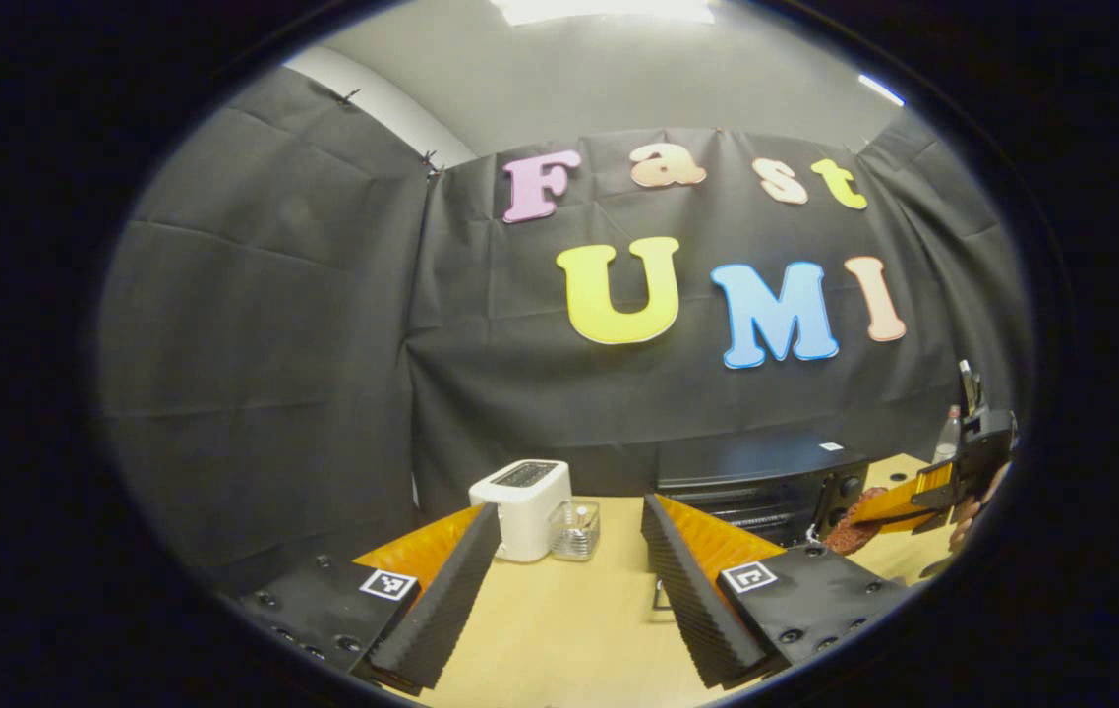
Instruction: Open the electric oven with the left hand, put the food in, and close the electric oven.
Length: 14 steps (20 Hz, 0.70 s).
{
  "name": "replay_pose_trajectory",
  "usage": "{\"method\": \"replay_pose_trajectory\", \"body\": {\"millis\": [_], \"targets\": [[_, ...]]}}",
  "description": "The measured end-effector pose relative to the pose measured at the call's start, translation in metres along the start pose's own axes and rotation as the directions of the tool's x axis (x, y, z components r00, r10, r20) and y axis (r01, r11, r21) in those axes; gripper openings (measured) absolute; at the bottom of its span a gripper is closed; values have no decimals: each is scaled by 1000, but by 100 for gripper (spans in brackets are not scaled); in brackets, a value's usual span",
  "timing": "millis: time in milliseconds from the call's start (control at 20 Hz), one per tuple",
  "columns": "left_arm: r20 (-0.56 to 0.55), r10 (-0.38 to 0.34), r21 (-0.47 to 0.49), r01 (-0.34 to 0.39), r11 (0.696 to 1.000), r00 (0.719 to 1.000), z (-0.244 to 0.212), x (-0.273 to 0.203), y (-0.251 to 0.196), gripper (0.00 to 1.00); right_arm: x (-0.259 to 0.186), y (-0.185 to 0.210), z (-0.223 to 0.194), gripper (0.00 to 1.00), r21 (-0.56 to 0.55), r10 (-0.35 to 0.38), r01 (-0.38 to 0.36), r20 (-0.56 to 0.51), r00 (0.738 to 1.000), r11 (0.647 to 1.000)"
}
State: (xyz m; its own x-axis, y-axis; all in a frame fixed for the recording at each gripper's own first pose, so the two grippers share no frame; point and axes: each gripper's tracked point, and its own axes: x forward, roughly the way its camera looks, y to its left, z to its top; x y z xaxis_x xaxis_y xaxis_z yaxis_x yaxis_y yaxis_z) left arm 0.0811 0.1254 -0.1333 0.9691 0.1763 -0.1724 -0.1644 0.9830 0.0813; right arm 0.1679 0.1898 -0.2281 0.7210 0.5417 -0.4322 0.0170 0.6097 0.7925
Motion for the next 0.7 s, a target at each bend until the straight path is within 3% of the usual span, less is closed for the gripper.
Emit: {"method": "replay_pose_trajectory", "body": {"millis": [350,700], "targets": [[-30,29,8,-29,1000,999,-13,19,29,97,63,18,4,12,-71,21,-15,82,996,997],[-63,57,33,-55,998,996,-23,24,52,97,124,22,11,12,-63,31,-23,139,990,998]]}}
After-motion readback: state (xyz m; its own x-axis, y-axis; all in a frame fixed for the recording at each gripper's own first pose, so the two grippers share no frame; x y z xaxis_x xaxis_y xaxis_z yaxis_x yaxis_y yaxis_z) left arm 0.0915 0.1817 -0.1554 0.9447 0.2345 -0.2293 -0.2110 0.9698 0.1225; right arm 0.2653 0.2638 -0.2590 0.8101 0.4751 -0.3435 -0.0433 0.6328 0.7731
